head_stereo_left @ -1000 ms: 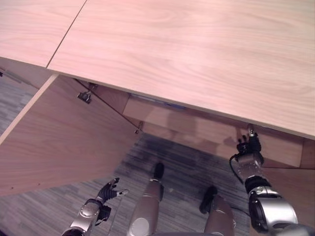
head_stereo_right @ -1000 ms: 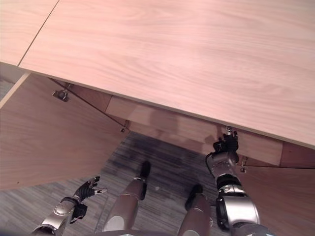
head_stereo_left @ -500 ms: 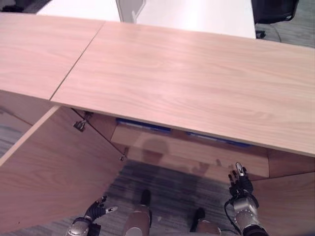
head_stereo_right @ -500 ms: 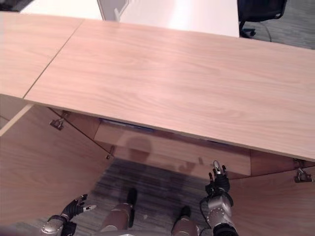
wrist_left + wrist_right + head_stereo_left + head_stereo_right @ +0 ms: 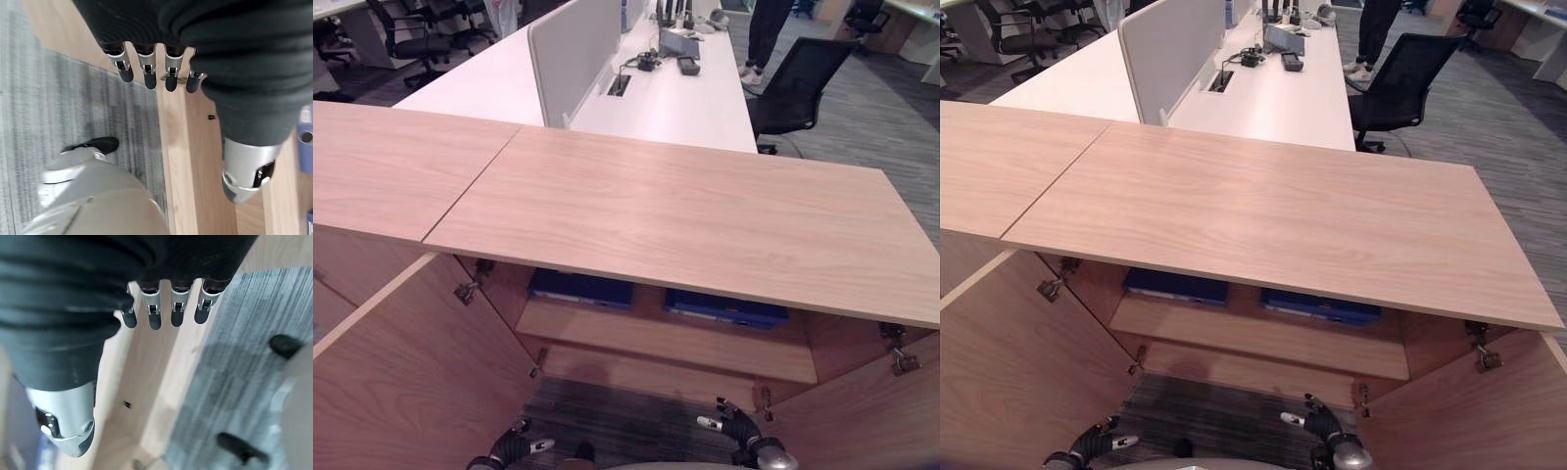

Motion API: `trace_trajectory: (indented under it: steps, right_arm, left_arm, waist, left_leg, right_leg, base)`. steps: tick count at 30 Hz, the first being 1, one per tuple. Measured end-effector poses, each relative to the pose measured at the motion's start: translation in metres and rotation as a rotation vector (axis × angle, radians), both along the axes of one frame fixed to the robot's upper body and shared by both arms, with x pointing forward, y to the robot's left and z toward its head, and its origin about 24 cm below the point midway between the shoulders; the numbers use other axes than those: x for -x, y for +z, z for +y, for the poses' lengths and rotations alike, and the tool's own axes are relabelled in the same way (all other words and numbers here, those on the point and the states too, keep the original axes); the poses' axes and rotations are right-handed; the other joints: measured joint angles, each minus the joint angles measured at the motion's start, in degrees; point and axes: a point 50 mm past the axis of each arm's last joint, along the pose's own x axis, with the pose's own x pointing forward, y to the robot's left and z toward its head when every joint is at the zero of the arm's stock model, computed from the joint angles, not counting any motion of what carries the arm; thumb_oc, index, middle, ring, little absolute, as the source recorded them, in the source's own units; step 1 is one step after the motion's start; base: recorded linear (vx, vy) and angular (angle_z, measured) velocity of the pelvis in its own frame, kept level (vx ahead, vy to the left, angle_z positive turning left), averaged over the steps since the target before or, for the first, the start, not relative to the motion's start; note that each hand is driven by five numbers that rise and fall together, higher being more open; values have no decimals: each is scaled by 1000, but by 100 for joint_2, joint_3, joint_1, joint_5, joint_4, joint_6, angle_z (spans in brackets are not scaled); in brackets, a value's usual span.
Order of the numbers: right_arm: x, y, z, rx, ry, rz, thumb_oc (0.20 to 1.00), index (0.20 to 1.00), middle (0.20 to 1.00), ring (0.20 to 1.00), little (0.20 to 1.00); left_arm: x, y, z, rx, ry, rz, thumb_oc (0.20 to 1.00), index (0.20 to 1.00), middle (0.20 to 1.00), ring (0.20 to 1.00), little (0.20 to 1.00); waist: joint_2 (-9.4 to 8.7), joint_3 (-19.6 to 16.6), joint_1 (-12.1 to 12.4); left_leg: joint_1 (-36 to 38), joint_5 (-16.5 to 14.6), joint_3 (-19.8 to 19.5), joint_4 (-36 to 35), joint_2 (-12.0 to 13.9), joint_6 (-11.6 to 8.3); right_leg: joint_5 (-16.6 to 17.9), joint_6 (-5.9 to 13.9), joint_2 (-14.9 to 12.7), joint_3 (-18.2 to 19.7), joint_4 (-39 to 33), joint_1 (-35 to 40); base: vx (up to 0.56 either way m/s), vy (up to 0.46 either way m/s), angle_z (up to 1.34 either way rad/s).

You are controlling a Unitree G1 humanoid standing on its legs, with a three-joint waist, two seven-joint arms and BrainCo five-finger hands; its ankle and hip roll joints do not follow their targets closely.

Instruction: Put the empty folder in the office cabinet

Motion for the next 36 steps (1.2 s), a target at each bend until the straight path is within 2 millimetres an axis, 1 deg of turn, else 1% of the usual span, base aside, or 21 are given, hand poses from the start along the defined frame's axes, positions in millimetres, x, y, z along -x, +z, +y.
trace_trajectory:
  steps: [2,9,14,16,17,18,19,20,21,22,26,27,28,29,30,31,32,33,34,35,36]
  right_arm:
    - [18,-7,-3,48,61,80,1000,1000,1000,1000,1000]
    - [26,-11,-12,105,87,153,1000,1000,1000,1000,1000]
    - [23,-11,-11,106,90,146,1000,1000,1000,1000,1000]
    - [12,-9,-9,104,101,119,1000,1000,1000,1000,1000]
    - [8,-8,-9,108,108,109,1000,1000,1000,1000,1000]
    - [8,-7,-11,114,108,105,1000,1000,1000,1000,1000]
    - [7,-7,-10,113,110,104,1000,1000,1000,1000,1000]
    - [7,-7,-12,117,111,102,1000,1000,1000,1000,1000]
    - [2,-5,-13,127,109,89,1000,1000,1000,1000,1000]
    - [-8,-2,-17,145,111,59,1000,1000,1000,1000,1000]
    - [-15,1,-21,163,120,43,1000,1000,1000,1000,1000]
    - [-18,3,-23,176,126,35,1000,1000,1000,1000,1000]
    - [-18,3,-24,182,131,32,1000,1000,1000,1000,1000]
    - [-19,4,-25,189,121,22,1000,1000,1000,1000,1000]
    - [-19,4,-26,192,120,23,1000,1000,1000,1000,1000]
    - [-15,2,-26,195,118,32,1000,1000,1000,1000,1000]
    - [-15,3,-28,203,113,25,1000,1000,1000,1000,1000]
    - [-16,3,-28,203,104,20,1000,1000,1000,1000,1000]
    - [-14,2,-27,203,95,27,1000,1000,1000,1000,1000]
    - [-12,2,-28,200,88,32,1000,1000,1000,1000,1000]
    - [-10,1,-30,203,73,40,1000,1000,1000,1000,1000]
  left_arm:
    - [-2,-2,-8,11,-19,2,1000,1000,1000,1000,1000]
    - [-4,-5,-19,26,-36,7,1000,1000,1000,1000,1000]
    - [-3,-7,-18,20,-14,22,1000,1000,1000,1000,1000]
    - [-3,-7,-18,23,-3,24,1000,1000,1000,1000,1000]
    - [0,-8,-18,26,12,29,1000,1000,1000,1000,1000]
    - [-1,-8,-17,31,39,18,1000,1000,1000,1000,1000]
    - [-3,-7,-16,27,44,8,1000,1000,1000,1000,1000]
    - [-6,-6,-17,24,52,0,1000,1000,1000,1000,1000]
    - [1,-9,-19,28,47,23,1000,1000,1000,1000,1000]
    - [14,-14,-24,48,90,58,1000,1000,1000,1000,1000]
    - [14,-17,-38,86,116,62,1000,1000,1000,1000,1000]
    - [19,-19,-42,99,131,75,1000,1000,1000,1000,1000]
    - [18,-19,-43,100,132,72,1000,1000,1000,1000,1000]
    - [5,-17,-43,101,126,43,1000,1000,1000,1000,1000]
    - [2,-16,-43,103,131,35,1000,1000,1000,1000,1000]
    - [6,-17,-42,102,135,47,1000,1000,1000,1000,1000]
    - [9,-18,-43,102,136,61,1000,1000,1000,1000,1000]
    - [7,-18,-41,99,145,57,1000,1000,1000,1000,1000]
    - [1,-15,-37,87,141,39,1000,1000,1000,1000,1000]
    - [-3,-14,-33,80,139,28,1000,1000,1000,1000,1000]
    - [-6,-12,-29,73,151,15,1000,1000,1000,1000,1000]
  waist:
    - [14,-17,-19]
    - [84,-47,-186]
    - [126,32,-166]
    - [106,199,-97]
    - [170,251,-92]
    - [218,247,-65]
    - [202,243,36]
    - [208,258,90]
    - [290,280,123]
    - [510,330,247]
    - [879,412,413]
    - [941,462,536]
    - [999,446,525]
    - [928,510,412]
    - [898,534,431]
    - [863,522,495]
    - [855,522,450]
    - [775,543,328]
    - [592,610,307]
    - [478,649,315]
    - [433,663,284]
  left_leg:
    - [157,38,109,-118,-12,27]
    - [530,140,450,-431,-6,100]
    - [655,247,484,-596,-12,113]
    - [542,247,443,-520,35,130]
    - [479,299,336,-508,172,127]
    - [394,356,210,-522,271,62]
    - [358,403,109,-555,305,-1]
    - [370,471,23,-531,300,-65]
    - [329,488,-55,-477,344,-65]
    - [253,589,-150,-455,434,-140]
    - [-41,775,-610,-328,473,-270]
    - [-144,828,-766,-280,486,-305]
    - [-248,900,-850,-216,467,-396]
    - [-496,1247,-912,-180,354,-554]
    - [-504,1421,-714,-307,323,-578]
    - [-465,1249,-447,-343,333,-533]
    - [-448,564,234,-258,412,-86]
    - [-484,528,857,-173,586,59]
    - [-558,570,1136,-122,715,-12]
    - [-521,585,1142,-105,778,-38]
    - [-485,649,1304,55,1044,-142]
  right_leg:
    - [53,-6,3,119,-106,57]
    - [270,46,1,382,-172,144]
    - [283,48,45,499,-97,178]
    - [143,122,106,588,94,83]
    - [-172,248,319,834,417,6]
    - [-464,154,574,932,745,-34]
    - [-659,-24,716,952,836,-4]
    - [-688,-283,819,915,577,82]
    - [-595,-301,890,793,375,209]
    - [-558,-337,1056,739,314,299]
    - [-558,-422,1172,411,296,283]
    - [-573,-443,1289,350,336,267]
    - [-593,-476,1341,348,319,253]
    - [-668,-639,1352,315,296,260]
    - [-667,-737,1302,147,283,292]
    - [-573,-879,1272,87,312,307]
    - [-530,-860,1225,-47,362,326]
    - [-508,-889,1118,-271,276,363]
    - [-487,-898,933,-401,230,385]
    - [-403,-824,820,-420,201,396]
    - [-228,-764,723,-560,-28,563]
  base:
    - [5,114,-27]
    - [-31,66,-25]
    - [-96,41,-5]
    - [-225,-22,14]
    - [-212,-112,37]
    - [-70,-82,50]
    - [-82,-82,52]
    - [-102,-70,47]
    - [-209,-119,44]
    - [-223,-115,42]
    - [-161,-72,60]
    - [-222,-25,65]
    - [-161,0,124]
    - [-177,63,136]
    - [-179,94,117]
    - [-178,93,50]
    - [-119,98,43]
    - [-114,115,72]
    - [-157,168,68]
    - [-97,106,59]
    - [-105,175,45]
